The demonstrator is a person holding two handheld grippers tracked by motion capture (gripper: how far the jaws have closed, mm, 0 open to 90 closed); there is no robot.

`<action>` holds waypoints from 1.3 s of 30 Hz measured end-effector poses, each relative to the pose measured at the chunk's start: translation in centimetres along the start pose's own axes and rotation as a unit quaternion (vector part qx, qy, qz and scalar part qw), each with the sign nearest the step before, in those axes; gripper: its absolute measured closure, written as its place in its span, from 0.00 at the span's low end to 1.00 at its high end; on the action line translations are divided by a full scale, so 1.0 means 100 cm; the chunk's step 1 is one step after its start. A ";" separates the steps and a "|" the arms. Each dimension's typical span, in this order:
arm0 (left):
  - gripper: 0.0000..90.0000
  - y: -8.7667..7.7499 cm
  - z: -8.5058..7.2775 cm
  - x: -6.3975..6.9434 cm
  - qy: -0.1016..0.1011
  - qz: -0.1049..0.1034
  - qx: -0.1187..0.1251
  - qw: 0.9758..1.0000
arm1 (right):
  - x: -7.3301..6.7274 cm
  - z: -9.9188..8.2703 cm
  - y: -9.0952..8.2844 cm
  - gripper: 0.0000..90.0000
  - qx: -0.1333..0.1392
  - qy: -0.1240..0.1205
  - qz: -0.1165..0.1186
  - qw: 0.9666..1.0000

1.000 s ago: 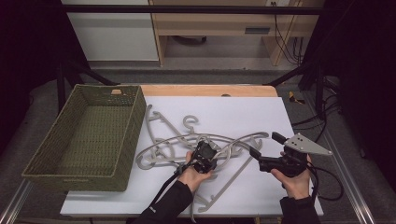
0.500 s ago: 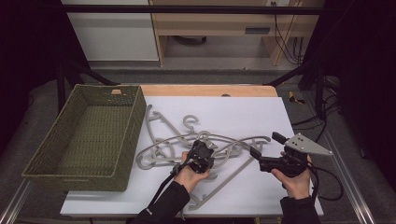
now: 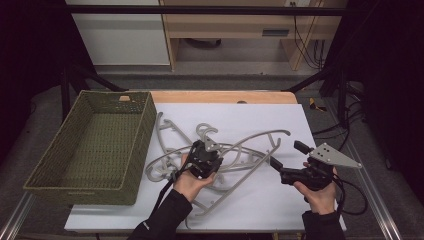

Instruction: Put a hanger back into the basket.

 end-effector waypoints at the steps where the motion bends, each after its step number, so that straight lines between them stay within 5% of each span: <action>1: 0.92 -0.005 0.002 -0.004 0.002 0.004 0.001 1.000 | 0.000 0.000 0.000 0.05 0.001 -0.001 0.000 1.000; 12: 0.91 -0.060 0.019 -0.047 -0.018 0.024 0.055 0.998 | 0.000 -0.001 0.000 0.05 -0.001 -0.001 0.002 1.000; 20: 0.92 -0.093 0.028 -0.061 0.020 0.044 0.048 0.998 | 0.000 -0.002 0.002 0.05 -0.004 -0.001 0.000 1.000; 25: 0.92 -0.112 0.035 -0.069 0.016 0.045 0.069 0.996 | 0.000 -0.002 0.002 0.05 -0.003 -0.002 0.001 1.000; 32: 0.92 -0.142 0.043 -0.091 0.038 0.063 0.069 0.995 | 0.000 -0.002 0.003 0.05 -0.004 -0.002 0.001 1.000; 39: 0.92 -0.160 0.040 -0.114 0.036 0.077 0.072 0.994 | -0.001 -0.003 0.004 0.05 -0.009 -0.005 0.001 1.000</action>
Point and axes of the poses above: each handheld gripper's, and its own axes: y roughly forward along the jaws, z roughly out of its top, x roughly to its right, the point moved 3 cm from there along y, roughly forward along the jaws, and after that the axes turned 1 degree about z, right-handed, at the moved point
